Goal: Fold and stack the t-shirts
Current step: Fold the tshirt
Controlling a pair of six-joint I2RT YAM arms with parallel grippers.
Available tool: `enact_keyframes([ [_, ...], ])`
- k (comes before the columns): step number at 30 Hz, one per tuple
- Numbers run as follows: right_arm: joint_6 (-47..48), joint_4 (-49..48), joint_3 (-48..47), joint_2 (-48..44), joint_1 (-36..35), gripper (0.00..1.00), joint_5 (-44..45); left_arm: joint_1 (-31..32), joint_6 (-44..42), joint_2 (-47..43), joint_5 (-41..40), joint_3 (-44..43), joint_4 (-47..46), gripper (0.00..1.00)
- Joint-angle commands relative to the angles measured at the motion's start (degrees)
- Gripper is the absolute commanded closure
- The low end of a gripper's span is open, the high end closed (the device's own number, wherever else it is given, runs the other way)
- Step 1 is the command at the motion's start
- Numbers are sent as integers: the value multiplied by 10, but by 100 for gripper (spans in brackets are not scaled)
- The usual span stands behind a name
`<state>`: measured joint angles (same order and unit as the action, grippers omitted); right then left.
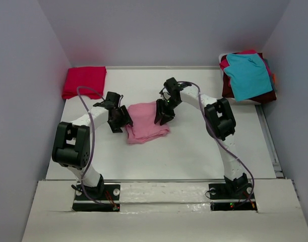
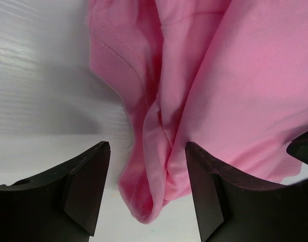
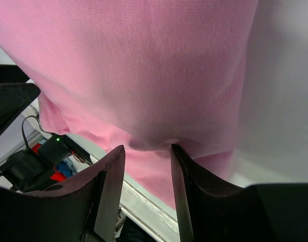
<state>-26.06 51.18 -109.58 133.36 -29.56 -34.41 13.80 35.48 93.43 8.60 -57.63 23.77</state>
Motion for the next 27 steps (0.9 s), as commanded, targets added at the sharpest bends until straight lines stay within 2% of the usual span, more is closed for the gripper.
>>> enact_keyframes([
  [1,11,-35,17,7,0,53,-14,-18,2,4,18,22,-51,27],
  [16,24,-28,48,-13,0,53,-12,-52,18,25,108,83,-194,24],
  [27,28,-32,65,-14,0,53,-14,-52,35,4,116,124,-215,23],
])
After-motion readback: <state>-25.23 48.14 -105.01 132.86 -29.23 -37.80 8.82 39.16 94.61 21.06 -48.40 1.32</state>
